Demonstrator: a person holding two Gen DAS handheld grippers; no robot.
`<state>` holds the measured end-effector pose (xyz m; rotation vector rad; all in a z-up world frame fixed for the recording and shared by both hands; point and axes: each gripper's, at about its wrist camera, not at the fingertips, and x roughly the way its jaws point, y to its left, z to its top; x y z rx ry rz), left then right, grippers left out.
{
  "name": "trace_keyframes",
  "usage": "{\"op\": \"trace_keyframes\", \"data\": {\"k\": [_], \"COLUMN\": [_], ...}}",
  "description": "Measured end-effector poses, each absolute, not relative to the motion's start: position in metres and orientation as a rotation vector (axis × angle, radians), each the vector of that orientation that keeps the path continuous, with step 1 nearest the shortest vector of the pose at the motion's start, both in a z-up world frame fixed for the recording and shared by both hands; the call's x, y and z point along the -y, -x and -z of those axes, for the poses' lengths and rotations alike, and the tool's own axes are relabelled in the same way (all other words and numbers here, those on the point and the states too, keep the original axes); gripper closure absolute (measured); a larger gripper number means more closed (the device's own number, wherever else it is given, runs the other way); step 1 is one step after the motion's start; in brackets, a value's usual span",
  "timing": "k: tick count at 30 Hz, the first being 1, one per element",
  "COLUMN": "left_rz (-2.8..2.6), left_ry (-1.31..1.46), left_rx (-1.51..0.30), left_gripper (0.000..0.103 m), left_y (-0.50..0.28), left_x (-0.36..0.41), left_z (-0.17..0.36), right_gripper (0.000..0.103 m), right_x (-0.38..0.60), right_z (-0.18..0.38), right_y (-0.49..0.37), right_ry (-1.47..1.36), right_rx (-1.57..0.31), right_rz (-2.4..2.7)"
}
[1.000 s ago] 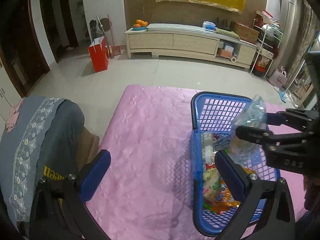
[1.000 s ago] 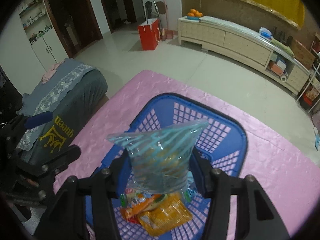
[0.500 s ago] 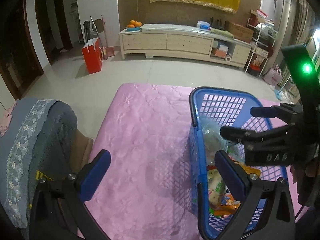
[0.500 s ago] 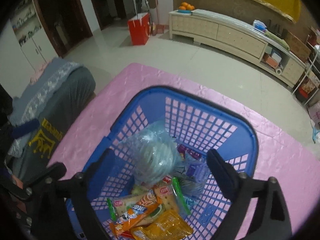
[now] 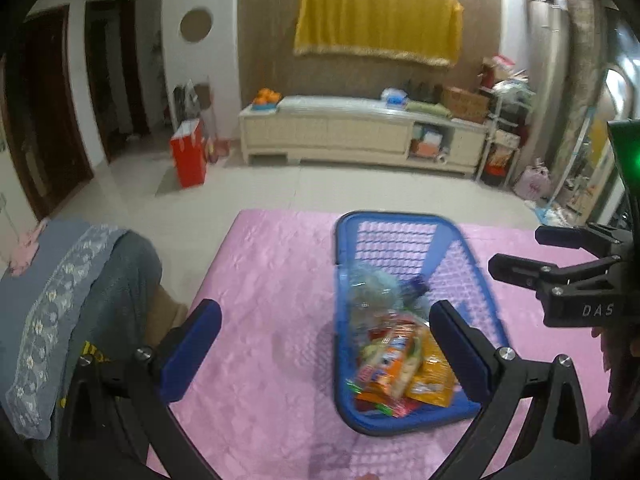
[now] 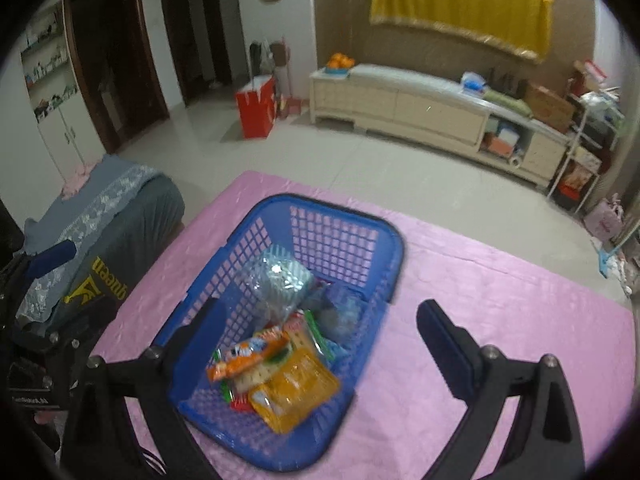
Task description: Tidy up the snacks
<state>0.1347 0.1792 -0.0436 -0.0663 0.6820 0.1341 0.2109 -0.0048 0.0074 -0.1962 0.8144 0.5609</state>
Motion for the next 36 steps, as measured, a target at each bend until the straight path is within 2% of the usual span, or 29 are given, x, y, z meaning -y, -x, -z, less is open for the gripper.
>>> {"op": "trace_keyframes", "data": {"k": [6,10,17,27,36], "left_rz": [-0.112,-0.114,-0.147,-0.119,-0.060], "left_ry": [0.040,0.039,0.085,0.048,0.046], "left_rx": [-0.604,-0.544,-0.485,-0.416,-0.447], "left_gripper": [0.000,0.000,0.000,0.000,0.000], "left_y": [-0.090,-0.057,-0.009,0.038,0.044], "left_x": [-0.138,-0.115,-0.088,-0.056,-0.036], "left_z": [0.025,0.013,0.002,-0.014,-0.005], "right_gripper": [0.005,0.000,0.000,0.000,0.000], "right_x": [0.057,0.081,0.107,0.126,0.138], "right_z": [-0.033,-0.052,-0.061,-0.051,-0.047], "right_y": [-0.160,-0.116,-0.057,-0.006,0.014], "right_ry": [0.156,0.152,0.146,0.109,0.084], "right_rx": [-0.756,-0.645,-0.514,-0.496,-0.489], "right_rz": [-0.519,-0.486,-0.399,-0.372,-0.360]}}
